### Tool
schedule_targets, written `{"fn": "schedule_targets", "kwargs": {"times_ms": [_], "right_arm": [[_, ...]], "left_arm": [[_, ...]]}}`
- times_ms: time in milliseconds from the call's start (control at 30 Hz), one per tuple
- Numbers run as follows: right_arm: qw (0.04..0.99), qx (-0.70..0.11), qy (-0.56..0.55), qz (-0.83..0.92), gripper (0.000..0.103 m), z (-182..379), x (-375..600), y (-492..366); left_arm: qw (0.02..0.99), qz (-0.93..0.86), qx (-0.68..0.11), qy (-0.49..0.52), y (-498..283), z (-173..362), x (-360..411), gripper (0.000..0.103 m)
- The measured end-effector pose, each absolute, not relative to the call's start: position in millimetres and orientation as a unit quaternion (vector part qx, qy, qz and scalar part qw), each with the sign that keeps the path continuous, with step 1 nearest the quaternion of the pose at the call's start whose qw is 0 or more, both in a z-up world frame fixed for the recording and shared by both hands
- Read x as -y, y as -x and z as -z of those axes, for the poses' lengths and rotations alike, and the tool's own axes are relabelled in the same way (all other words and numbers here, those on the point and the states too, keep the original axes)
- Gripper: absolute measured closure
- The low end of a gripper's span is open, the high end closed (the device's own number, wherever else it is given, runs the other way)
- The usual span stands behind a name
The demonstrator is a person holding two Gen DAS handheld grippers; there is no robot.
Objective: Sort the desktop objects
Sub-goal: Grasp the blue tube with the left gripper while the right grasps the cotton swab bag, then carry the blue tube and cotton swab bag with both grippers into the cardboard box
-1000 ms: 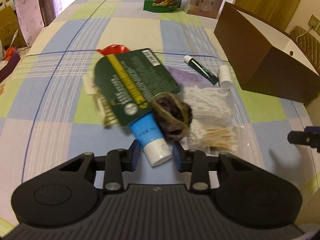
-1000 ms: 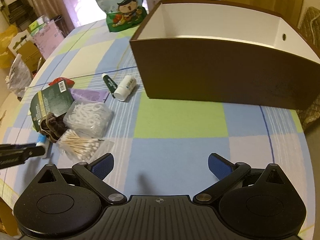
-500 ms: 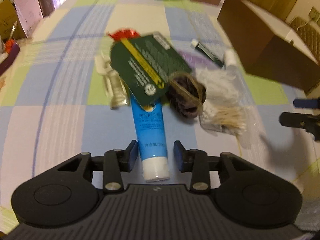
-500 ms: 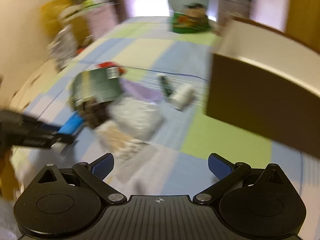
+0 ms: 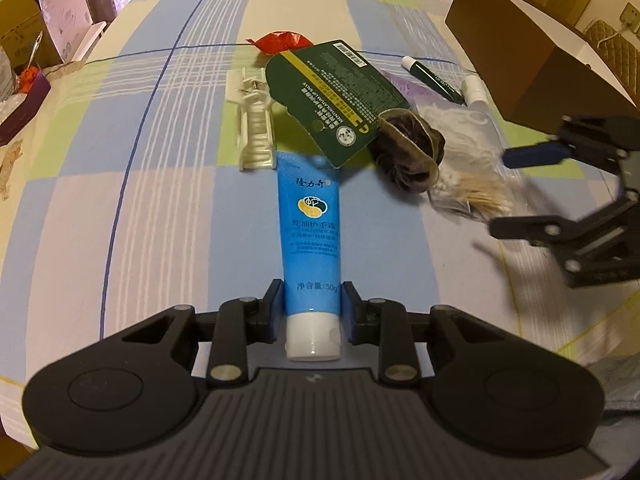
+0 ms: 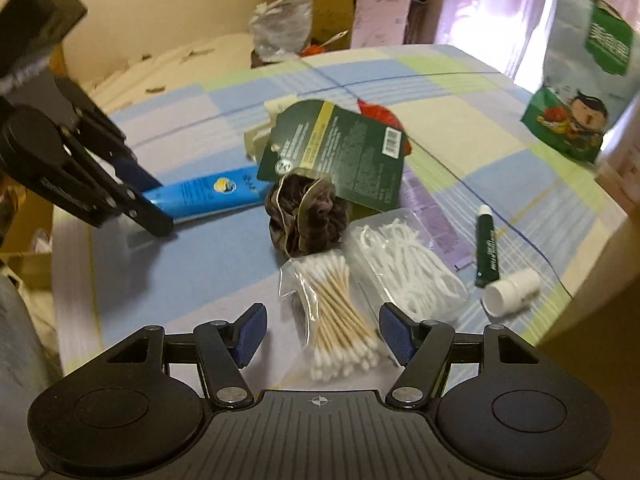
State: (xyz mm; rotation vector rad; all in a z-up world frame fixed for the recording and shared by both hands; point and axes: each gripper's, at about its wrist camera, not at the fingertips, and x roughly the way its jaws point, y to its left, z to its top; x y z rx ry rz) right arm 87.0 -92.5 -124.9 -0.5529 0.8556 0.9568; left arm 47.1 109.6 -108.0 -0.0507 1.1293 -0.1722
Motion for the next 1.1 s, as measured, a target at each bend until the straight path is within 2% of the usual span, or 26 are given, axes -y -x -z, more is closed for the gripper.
{"fn": "schedule_targets", "kwargs": {"times_ms": [33, 100, 167, 267, 467, 667, 1100], "right_arm": [[0.765, -0.397, 0.259, -0.435, 0.049, 128, 91, -87], [0.769, -0.404, 0.261, -0.421, 0.052, 130, 89, -86], [0.777, -0.412, 0.254, -0.402, 0.068, 129, 89, -86], [0.783, -0.441, 0.218, -0.380, 0.074, 124, 91, -87], [0.786, -0.521, 0.047, -0.330, 0.077, 116, 122, -94], [0.776, -0.549, -0.104, -0.293, 0.078, 113, 160, -100], [0.779, -0.511, -0.169, -0.320, 0.078, 59, 215, -107]], "left_arm": [[0.841, 0.083, -0.534, 0.025, -48, 108, -110, 0.078], [0.841, 0.088, -0.534, 0.026, -49, 108, -111, 0.078], [0.838, 0.097, -0.536, 0.020, -52, 108, -111, 0.078], [0.835, 0.107, -0.540, 0.016, -57, 108, -111, 0.078], [0.828, 0.123, -0.547, 0.013, -55, 104, -115, 0.079], [0.835, 0.145, -0.531, 0.021, -40, 79, -129, 0.079], [0.875, 0.136, -0.463, 0.033, -24, 3, -110, 0.079]]}}
